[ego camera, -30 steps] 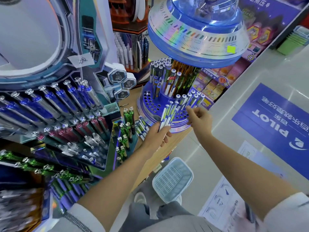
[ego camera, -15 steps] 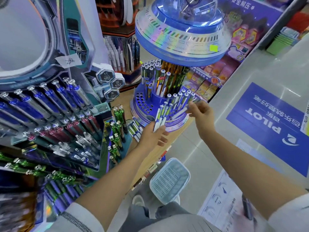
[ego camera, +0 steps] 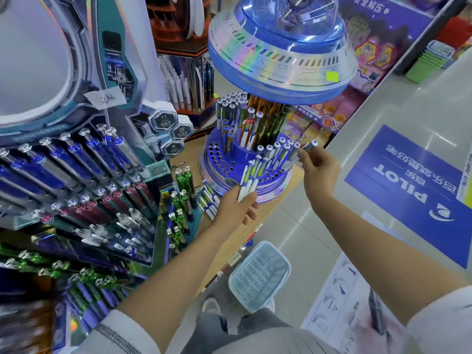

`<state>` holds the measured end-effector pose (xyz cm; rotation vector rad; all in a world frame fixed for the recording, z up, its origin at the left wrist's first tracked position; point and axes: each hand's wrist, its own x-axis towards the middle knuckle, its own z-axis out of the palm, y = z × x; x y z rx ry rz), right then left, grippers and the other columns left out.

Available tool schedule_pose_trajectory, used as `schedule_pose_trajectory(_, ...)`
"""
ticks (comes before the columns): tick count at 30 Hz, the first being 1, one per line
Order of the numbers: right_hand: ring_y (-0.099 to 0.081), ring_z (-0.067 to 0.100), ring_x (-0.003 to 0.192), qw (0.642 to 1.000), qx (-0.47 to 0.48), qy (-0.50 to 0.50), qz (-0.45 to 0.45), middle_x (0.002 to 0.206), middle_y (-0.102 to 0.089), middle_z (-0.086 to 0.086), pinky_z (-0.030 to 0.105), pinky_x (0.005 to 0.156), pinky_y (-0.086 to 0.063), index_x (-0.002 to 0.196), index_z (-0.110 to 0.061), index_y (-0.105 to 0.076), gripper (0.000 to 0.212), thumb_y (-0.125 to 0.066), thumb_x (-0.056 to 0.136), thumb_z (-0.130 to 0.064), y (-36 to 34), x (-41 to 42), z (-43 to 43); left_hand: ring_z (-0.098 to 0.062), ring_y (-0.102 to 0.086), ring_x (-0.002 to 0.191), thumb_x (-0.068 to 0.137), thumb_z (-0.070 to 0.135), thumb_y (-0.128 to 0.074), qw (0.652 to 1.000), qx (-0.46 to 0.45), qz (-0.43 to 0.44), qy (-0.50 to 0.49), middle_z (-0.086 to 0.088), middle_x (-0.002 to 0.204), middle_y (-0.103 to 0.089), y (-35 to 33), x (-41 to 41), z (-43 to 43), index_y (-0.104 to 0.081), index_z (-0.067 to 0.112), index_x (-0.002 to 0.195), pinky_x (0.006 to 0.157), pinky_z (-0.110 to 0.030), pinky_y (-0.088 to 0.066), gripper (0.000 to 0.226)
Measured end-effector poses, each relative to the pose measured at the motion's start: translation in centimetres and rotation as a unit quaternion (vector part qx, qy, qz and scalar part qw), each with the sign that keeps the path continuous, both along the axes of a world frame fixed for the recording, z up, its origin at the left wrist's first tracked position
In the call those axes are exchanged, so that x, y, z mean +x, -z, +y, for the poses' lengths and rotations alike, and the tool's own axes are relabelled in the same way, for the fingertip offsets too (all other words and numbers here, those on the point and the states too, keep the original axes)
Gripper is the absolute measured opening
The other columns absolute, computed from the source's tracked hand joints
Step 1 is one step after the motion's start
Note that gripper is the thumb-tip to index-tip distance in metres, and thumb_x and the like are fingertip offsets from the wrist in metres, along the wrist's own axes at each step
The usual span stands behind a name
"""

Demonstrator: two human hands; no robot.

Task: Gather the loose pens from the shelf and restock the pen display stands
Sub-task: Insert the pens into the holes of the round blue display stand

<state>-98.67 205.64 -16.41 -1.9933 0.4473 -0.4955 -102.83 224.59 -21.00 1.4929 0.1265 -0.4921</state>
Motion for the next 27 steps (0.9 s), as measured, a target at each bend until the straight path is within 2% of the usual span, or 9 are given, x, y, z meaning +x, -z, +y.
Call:
schedule_pose_trajectory(3,-0.054,0.023,0.066,1.000,-0.016,-0.004,-0.003,0.061,-0.052,-0.007,0.045,0.066,-0.050,0.060,-0.032,-0.049,0.034,-0.067,0.088,-0.030,-0.2,0.4,0.2,-0.013,-0.057,0.054,0.097,0.023,-0.054,1.000,-0.001,0.002,0.002,-0.008,0.085,-0.064,0.0,0.1,0.0,-0.058,0.008,0.111,0.043,-0.019,-0.039,0.021)
schedule_pose_trajectory(7,-0.050,0.017,0.062,0.999,-0.027,-0.017,-0.010,0.062,-0.054,-0.005,0.038,0.062,-0.046,0.065,-0.028,-0.053,0.027,-0.068,0.087,-0.026,0.2,0.7,0.2,-0.011,-0.054,0.053,0.097,0.024,-0.055,1.000,0.004,-0.004,0.001,-0.007,0.084,-0.064,0.1,0.2,0.1,-0.060,0.013,0.106,0.045,-0.015,-0.038,0.015)
schedule_pose_trajectory(9,-0.051,0.012,0.064,0.999,-0.026,-0.017,-0.012,0.067,-0.057,-0.004,0.033,0.062,-0.047,0.079,-0.021,-0.058,0.015,-0.071,0.086,-0.022,0.4,0.7,0.3,-0.011,-0.053,0.052,0.097,0.024,-0.056,1.000,0.014,-0.009,-0.002,-0.006,0.082,-0.063,0.3,0.3,0.2,-0.060,0.012,0.106,0.046,-0.014,-0.039,0.016)
schedule_pose_trajectory(12,-0.054,0.006,0.064,1.000,-0.013,-0.001,0.006,0.072,-0.058,-0.007,0.016,0.060,-0.045,0.095,-0.018,-0.053,0.025,-0.075,0.084,-0.018,0.7,0.5,0.4,-0.010,-0.051,0.053,0.096,0.024,-0.056,0.999,0.028,-0.015,-0.001,-0.005,0.080,-0.063,0.4,0.3,0.3,-0.059,0.008,0.109,0.047,-0.014,-0.040,0.021)
schedule_pose_trajectory(15,-0.056,0.009,0.066,0.999,-0.009,-0.008,0.039,0.076,-0.062,-0.003,0.018,0.061,-0.045,0.086,-0.015,-0.056,0.020,-0.076,0.082,-0.018,1.1,0.7,0.8,-0.010,-0.051,0.053,0.096,0.024,-0.057,0.999,0.035,-0.017,-0.001,-0.003,0.077,-0.062,0.2,0.3,0.4,-0.060,0.006,0.111,0.048,-0.015,-0.040,0.023)
schedule_pose_trajectory(18,-0.057,0.008,0.067,0.998,0.031,0.016,0.044,0.080,-0.065,0.001,0.017,0.063,-0.048,0.088,-0.013,-0.061,0.018,-0.078,0.081,-0.017,1.6,1.0,1.5,-0.009,-0.051,0.051,0.096,0.022,-0.057,0.999,0.035,-0.018,-0.007,-0.001,0.074,-0.061,0.1,0.3,0.5,-0.060,0.004,0.112,0.048,-0.016,-0.040,0.024)
schedule_pose_trajectory(22,-0.060,0.014,0.068,0.995,0.064,0.035,0.071,0.079,-0.067,0.007,0.031,0.068,-0.055,0.080,-0.010,-0.063,0.018,-0.079,0.079,-0.018,2.7,1.0,1.5,-0.003,-0.050,0.048,0.095,0.019,-0.057,1.000,0.019,-0.020,-0.011,-0.002,0.074,-0.059,-0.2,0.0,0.7,-0.060,0.004,0.113,0.046,-0.014,-0.040,0.023)
schedule_pose_trajectory(25,-0.056,0.012,0.067,0.995,0.068,0.019,0.072,0.076,-0.065,0.005,0.029,0.065,-0.051,0.082,-0.010,-0.064,0.019,-0.076,0.083,-0.024,2.9,0.1,1.8,-0.005,-0.050,0.050,0.095,0.018,-0.058,1.000,0.020,-0.021,-0.013,-0.002,0.074,-0.060,-0.3,0.0,0.7,-0.060,0.004,0.113,0.045,-0.013,-0.039,0.023)
schedule_pose_trajectory(27,-0.058,0.014,0.068,0.991,0.098,-0.036,0.079,0.075,-0.063,0.005,0.029,0.065,-0.050,0.081,-0.015,-0.062,0.020,-0.070,0.087,-0.032,2.7,-1.0,2.3,-0.009,-0.049,0.052,0.095,0.018,-0.058,0.999,0.026,-0.023,-0.012,-0.003,0.074,-0.060,-0.4,0.0,0.5,-0.061,0.004,0.109,0.045,-0.013,-0.038,0.020)
